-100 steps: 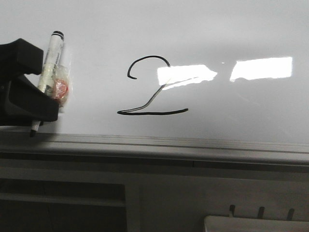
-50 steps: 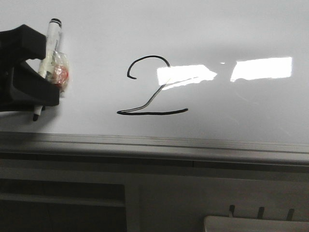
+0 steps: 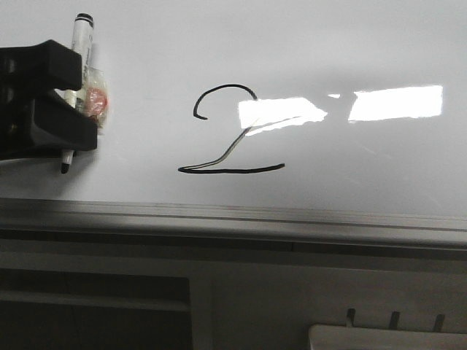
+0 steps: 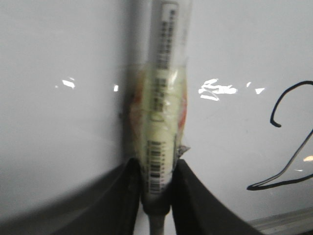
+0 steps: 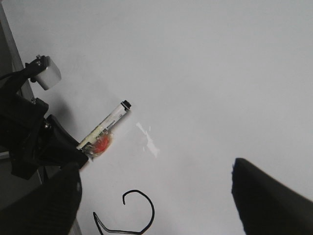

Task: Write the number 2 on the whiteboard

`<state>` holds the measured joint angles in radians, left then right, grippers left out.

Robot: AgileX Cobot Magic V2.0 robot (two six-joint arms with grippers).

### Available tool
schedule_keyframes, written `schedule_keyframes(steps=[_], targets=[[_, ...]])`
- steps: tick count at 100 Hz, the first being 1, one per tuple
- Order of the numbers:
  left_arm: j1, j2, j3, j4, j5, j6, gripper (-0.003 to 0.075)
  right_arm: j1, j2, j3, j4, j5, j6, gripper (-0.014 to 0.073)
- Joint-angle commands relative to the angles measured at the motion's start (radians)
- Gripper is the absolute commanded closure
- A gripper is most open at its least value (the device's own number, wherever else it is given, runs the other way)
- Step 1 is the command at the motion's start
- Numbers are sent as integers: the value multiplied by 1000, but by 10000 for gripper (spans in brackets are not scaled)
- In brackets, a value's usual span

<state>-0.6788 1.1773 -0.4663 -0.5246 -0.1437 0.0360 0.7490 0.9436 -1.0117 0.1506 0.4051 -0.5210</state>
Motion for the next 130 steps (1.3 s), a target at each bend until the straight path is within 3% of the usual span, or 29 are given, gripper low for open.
schedule_keyframes(steps=[1, 9, 34, 39, 44, 49, 52, 56, 71, 87, 105, 130], targets=[[4, -1, -28, 2, -75, -6, 449, -7, -7, -33, 7, -68, 3, 39], [4, -1, -28, 2, -75, -6, 399, -7, -7, -33, 7, -68, 3, 39], [4, -66, -28, 21, -33, -6, 414, -7, -9, -33, 12, -14, 3, 56], [4, -100, -28, 59, -8, -6, 445, -7, -9, -33, 12, 9, 3, 146], [4, -144, -28, 102, 16, -6, 512, -7, -9, -33, 12, 22, 3, 330], [4, -187, -28, 148, 30, -6, 603, -7, -21, -31, 14, 30, 3, 587], [4, -213, -28, 175, 35, -6, 659, -7, -30, -29, 14, 32, 6, 669], [4, -256, -28, 200, 36, -6, 743, -7, -43, -22, 19, 26, 6, 654], [4, -404, -28, 323, 17, -6, 741, -5, -149, 69, 21, -75, 6, 654], [4, -539, 22, 432, 13, -6, 741, -5, -339, 293, 21, -279, 6, 654], [4, -653, 131, 442, 7, -6, 741, -5, -554, 553, 93, -263, 8, 654], [4, -716, 178, 458, -7, -6, 741, -5, -691, 724, 124, -261, 8, 654]])
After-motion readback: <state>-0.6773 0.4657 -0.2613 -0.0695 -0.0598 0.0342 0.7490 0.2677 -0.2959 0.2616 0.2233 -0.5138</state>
